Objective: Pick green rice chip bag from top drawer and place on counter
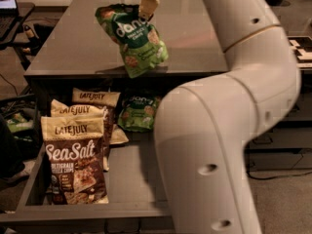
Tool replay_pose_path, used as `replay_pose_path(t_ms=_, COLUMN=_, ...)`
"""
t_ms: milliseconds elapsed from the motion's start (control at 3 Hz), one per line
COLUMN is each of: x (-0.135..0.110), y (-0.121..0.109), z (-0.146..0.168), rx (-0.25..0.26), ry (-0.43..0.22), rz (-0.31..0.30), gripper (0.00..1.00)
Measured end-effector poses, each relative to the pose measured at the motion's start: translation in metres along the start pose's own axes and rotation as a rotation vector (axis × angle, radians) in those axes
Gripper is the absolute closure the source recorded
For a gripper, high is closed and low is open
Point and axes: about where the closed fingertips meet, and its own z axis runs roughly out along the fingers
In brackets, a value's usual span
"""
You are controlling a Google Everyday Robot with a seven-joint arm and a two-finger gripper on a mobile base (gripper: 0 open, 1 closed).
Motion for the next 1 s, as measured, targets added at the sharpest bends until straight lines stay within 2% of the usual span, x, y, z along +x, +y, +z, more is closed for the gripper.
replay_pose_path(t_ms=333, x=0.000, y=-0.017, z=-0.004, rx=0.052, ry=0.015, rz=-0.008, gripper=1.00)
replay_pose_path(t_ms=667, x=-0.001, y=-0.026, z=0.001, rx=0.079, ry=0.029, rz=-0.019, gripper=1.00)
replay_pose_path(t_ms=1000, x=-0.001, y=-0.028, z=0.016, rx=0.074, ry=0.048, rz=-0.024, gripper=1.00)
